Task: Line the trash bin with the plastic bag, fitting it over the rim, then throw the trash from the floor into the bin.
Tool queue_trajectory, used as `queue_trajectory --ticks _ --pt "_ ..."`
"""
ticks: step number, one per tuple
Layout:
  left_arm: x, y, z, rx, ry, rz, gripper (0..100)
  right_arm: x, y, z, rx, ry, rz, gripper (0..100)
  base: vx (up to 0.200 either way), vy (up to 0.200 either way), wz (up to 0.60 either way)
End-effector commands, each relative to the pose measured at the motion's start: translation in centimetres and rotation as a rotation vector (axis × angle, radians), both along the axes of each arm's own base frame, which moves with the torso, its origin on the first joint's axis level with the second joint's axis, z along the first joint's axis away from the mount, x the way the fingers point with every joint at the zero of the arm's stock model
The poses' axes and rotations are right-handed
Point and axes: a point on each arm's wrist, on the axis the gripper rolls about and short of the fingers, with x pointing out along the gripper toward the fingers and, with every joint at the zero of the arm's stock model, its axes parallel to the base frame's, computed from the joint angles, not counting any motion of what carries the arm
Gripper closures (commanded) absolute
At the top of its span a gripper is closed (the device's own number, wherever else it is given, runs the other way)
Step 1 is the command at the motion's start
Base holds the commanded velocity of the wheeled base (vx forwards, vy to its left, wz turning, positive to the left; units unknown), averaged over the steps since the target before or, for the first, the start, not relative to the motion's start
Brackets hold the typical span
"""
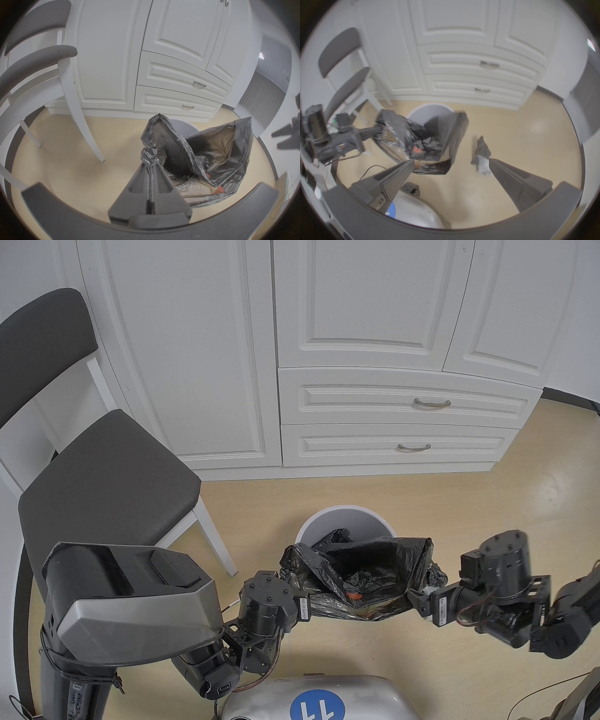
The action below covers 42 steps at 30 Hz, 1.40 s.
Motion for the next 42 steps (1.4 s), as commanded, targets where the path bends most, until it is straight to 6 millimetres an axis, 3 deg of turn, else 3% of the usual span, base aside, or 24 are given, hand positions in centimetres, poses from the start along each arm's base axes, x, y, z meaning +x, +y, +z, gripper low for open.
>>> queue_trajectory --ticks 1,4,6,13,17,19,20,23,30,38,42 --pt "-0.7 0.6 -0.3 0.006 -0.033 -0.037 100 -3.9 -2.3 5.5 0.002 -0.209 0.196 0 0.0 0.0 0.0" --pt "-0.8 1.3 -0.2 -0.01 -0.054 -0.054 100 -2.7 -0.8 5.6 -0.053 -0.217 0.319 0 0.0 0.0 0.0" --pt "-0.9 1.7 -0.4 -0.018 -0.056 -0.061 100 -1.7 0.5 4.5 -0.076 -0.182 0.359 0 0.0 0.0 0.0" --pt "-0.9 2.0 -2.4 0.008 -0.02 -0.062 100 2.4 4.3 -1.7 -0.1 -0.086 0.435 0 0.0 0.0 0.0" --pt "-0.9 2.0 -2.4 0.011 -0.019 -0.063 100 4.2 5.9 -4.3 -0.113 -0.124 0.495 0 0.0 0.0 0.0" --pt "-0.9 2.0 -2.4 0.011 -0.019 -0.063 100 4.2 5.9 -4.3 -0.113 -0.124 0.495 0 0.0 0.0 0.0" --pt "-0.9 2.0 -2.5 0.012 -0.018 -0.063 100 5.6 6.8 -5.7 -0.157 -0.122 0.519 0 0.0 0.0 0.0" --pt "-0.9 2.0 -2.6 0.014 -0.016 -0.061 100 7.0 7.6 -6.2 -0.173 -0.146 0.565 0 0.0 0.0 0.0" --pt "-1.0 1.9 -3.0 0.02 -0.009 -0.065 100 7.9 8.3 -7.2 -0.175 -0.13 0.601 0 0.0 0.0 0.0" --pt "-1.0 2.0 -3.1 0.022 -0.007 -0.06 100 10.1 7.9 -8.9 -0.18 -0.114 0.561 0 0.0 0.0 0.0" --pt "-0.9 2.0 -3.0 0.02 -0.01 -0.058 100 10.4 7.6 -8.8 -0.179 -0.119 0.55 0 0.0 0.0 0.0"
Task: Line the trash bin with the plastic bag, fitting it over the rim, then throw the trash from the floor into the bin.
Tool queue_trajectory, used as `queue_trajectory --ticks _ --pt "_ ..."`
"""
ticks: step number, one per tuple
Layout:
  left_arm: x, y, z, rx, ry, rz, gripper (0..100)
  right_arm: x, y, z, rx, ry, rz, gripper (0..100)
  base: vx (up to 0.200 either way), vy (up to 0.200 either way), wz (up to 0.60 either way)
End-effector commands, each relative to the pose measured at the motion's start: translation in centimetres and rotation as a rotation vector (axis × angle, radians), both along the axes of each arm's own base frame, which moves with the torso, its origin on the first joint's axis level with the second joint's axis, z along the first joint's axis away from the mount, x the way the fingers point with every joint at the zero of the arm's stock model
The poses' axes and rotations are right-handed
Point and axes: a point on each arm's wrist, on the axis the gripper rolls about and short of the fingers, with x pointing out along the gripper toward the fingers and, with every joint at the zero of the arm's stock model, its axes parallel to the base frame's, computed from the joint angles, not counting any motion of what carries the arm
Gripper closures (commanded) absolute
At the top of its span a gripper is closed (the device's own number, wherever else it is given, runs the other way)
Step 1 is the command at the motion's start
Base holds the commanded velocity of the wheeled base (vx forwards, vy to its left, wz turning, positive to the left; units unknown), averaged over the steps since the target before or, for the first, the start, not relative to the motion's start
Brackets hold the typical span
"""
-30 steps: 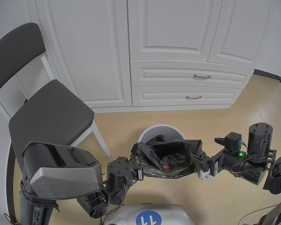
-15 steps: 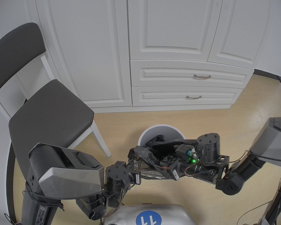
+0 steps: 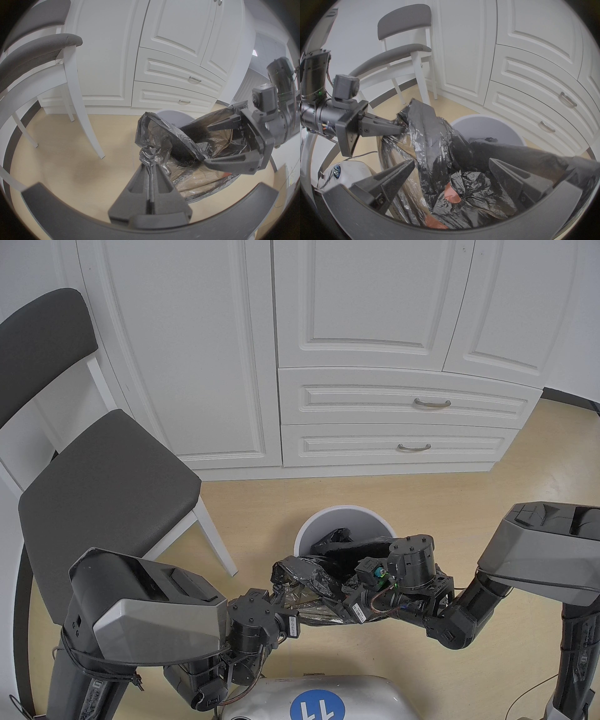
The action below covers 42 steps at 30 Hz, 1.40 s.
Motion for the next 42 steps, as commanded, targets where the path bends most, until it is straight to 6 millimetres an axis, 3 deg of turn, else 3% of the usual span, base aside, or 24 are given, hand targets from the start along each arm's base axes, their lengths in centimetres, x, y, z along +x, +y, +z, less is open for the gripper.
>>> queue_trajectory --ticks 1,20,27,28,36,42 --pt "0.0 0.0 -0.1 0.0 0.001 0.002 100 0.5 -0.3 -1.0 -0.013 0.017 -0.011 0 0.0 0.0 0.0" --pt "0.2 0.1 0.6 -0.013 -0.014 0.01 100 2.1 -1.0 -3.5 -0.034 0.049 -0.045 0 0.0 0.0 0.0" --pt "0.2 0.1 0.3 -0.008 -0.009 0.008 100 3.7 -1.6 -2.6 0.005 -0.001 -0.082 0 0.0 0.0 0.0" --pt "0.2 0.1 0.3 -0.007 -0.007 0.008 100 3.7 -1.6 -2.4 0.013 -0.009 -0.083 100 0.0 0.0 0.0" --pt "0.2 0.1 0.1 -0.004 -0.004 0.008 100 4.0 -1.1 0.5 0.127 -0.065 -0.113 100 0.0 0.0 0.0" --pt "0.2 0.0 -0.2 -0.002 0.0 0.006 100 4.7 0.3 1.6 0.239 -0.065 -0.144 100 0.0 0.0 0.0"
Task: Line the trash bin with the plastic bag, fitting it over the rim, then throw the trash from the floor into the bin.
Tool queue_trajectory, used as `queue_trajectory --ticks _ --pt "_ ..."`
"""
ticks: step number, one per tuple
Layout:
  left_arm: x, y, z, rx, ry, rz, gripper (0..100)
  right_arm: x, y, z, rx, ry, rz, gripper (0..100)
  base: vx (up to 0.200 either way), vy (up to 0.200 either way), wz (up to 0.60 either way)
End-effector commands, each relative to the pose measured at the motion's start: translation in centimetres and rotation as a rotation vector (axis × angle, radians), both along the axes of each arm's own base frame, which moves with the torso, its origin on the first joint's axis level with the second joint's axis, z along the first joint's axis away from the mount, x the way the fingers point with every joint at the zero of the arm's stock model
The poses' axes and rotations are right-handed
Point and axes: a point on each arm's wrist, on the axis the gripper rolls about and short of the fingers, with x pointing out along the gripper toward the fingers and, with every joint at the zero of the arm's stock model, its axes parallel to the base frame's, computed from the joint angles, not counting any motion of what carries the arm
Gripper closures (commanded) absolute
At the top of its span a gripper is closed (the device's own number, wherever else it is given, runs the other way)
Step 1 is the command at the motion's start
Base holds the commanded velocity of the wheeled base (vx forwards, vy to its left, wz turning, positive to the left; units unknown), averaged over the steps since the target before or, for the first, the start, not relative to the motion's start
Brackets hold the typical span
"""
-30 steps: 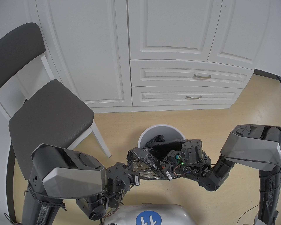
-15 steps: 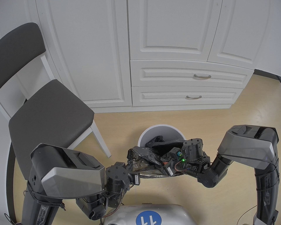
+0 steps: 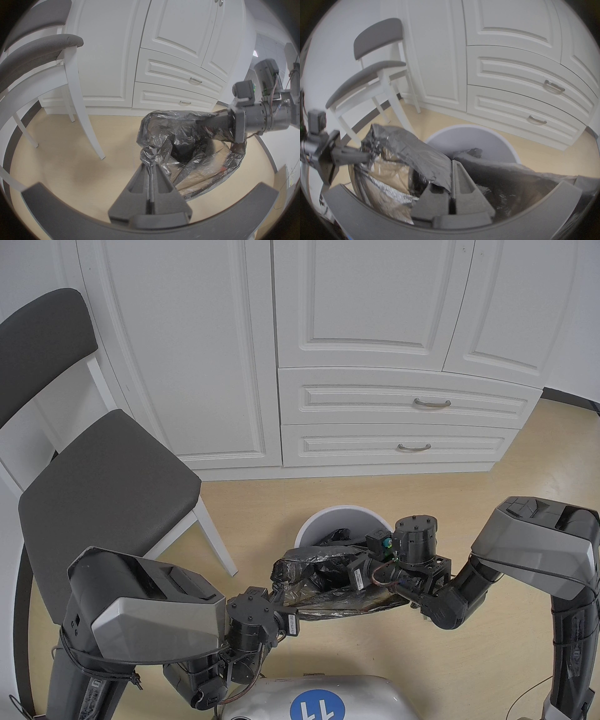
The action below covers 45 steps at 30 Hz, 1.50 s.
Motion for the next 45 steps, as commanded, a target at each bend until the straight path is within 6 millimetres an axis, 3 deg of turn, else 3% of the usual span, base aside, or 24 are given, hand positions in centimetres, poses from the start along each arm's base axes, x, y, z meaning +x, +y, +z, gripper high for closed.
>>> queue_trajectory --ticks 1,9,17,21,33,34,37,45 --pt "0.0 -0.1 -0.4 0.004 0.008 -0.001 100 0.5 1.4 1.2 0.066 -0.032 -0.017 100 0.0 0.0 0.0" --pt "0.5 -0.6 -0.9 -0.008 -0.001 0.001 100 2.4 4.5 -0.4 0.206 -0.122 -0.07 100 0.0 0.0 0.0" --pt "0.6 -0.8 -0.8 -0.018 -0.008 0.001 100 3.8 5.6 -0.7 0.265 -0.187 -0.074 100 0.0 0.0 0.0" --pt "0.7 -0.8 -0.6 -0.022 -0.012 0.0 100 5.9 6.5 -1.3 0.358 -0.287 -0.105 100 0.0 0.0 0.0" --pt "0.5 -0.9 -0.6 -0.018 -0.01 -0.005 100 6.4 6.0 -1.7 0.361 -0.308 -0.12 100 0.0 0.0 0.0" --pt "0.5 -0.9 -0.6 -0.017 -0.009 -0.005 100 6.2 5.9 -1.5 0.357 -0.301 -0.116 0 0.0 0.0 0.0" --pt "0.5 -0.9 -0.6 -0.018 -0.011 -0.003 100 5.6 5.5 -0.6 0.356 -0.299 -0.11 0 0.0 0.0 0.0" --pt "0.4 -0.9 -0.4 -0.019 -0.013 -0.002 100 1.5 2.5 6.5 0.361 -0.299 -0.074 0 0.0 0.0 0.0"
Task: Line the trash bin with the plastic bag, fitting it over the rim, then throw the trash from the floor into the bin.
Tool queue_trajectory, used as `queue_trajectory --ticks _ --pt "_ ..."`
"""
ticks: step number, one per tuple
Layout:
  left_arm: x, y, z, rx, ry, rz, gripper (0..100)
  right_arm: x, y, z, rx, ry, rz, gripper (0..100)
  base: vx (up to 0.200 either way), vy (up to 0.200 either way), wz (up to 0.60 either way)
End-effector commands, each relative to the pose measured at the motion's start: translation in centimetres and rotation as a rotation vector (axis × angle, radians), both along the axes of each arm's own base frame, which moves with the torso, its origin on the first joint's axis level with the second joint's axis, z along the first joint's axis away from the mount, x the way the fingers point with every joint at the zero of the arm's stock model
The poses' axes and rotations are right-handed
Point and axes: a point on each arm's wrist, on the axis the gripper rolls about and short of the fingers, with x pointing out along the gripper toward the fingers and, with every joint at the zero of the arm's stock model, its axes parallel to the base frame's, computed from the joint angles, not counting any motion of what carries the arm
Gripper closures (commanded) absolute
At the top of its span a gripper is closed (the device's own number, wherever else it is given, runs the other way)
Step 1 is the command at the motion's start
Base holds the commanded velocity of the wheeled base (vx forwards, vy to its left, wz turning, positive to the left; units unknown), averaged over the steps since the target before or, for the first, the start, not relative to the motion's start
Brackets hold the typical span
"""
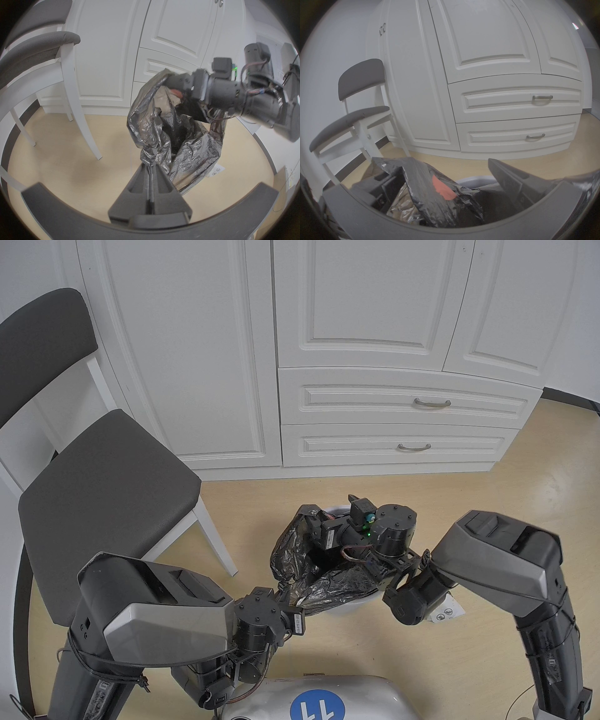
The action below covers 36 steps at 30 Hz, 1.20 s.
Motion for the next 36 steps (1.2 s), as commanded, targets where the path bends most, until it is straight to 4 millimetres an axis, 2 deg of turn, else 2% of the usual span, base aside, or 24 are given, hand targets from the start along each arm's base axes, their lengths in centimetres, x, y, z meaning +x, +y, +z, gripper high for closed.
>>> queue_trajectory --ticks 1,3,4,7,11,16,25,28,33,36 --pt "0.0 0.0 0.1 -0.001 -0.002 0.002 100 -3.3 -2.7 6.3 0.003 -0.019 0.034 0 0.0 0.0 0.0" --pt "0.0 0.0 0.1 -0.001 -0.002 0.002 100 -3.6 -3.1 6.7 -0.003 -0.01 0.034 0 0.0 0.0 0.0" --pt "0.0 0.0 0.2 -0.002 -0.003 0.003 100 -5.0 -4.5 8.5 -0.033 0.04 0.026 0 0.0 0.0 0.0" --pt "0.0 0.0 0.2 -0.003 -0.005 0.002 100 -6.1 -5.9 10.1 -0.075 0.128 0.022 0 0.0 0.0 0.0" --pt "-0.1 0.0 0.9 -0.015 -0.017 0.0 100 -5.9 -8.4 11.1 -0.105 0.204 -0.024 0 0.0 0.0 0.0" --pt "-0.8 -0.4 2.7 -0.057 -0.041 -0.019 100 -5.2 -12.0 11.5 -0.106 0.233 -0.12 0 0.0 0.0 0.0" --pt "-1.3 -0.7 4.1 -0.086 -0.06 -0.033 100 -5.1 -14.0 11.5 -0.103 0.242 -0.17 0 0.0 0.0 0.0" --pt "-1.5 -0.5 4.7 -0.095 -0.067 -0.036 100 -5.9 -14.8 11.6 -0.116 0.25 -0.185 0 0.0 0.0 0.0" --pt "-1.7 -0.6 5.0 -0.097 -0.072 -0.042 100 -9.1 -17.6 10.7 -0.238 0.373 -0.141 0 0.0 0.0 0.0" --pt "-1.7 -0.6 5.0 -0.097 -0.072 -0.042 100 -10.0 -17.9 10.6 -0.248 0.418 -0.123 0 0.0 0.0 0.0"
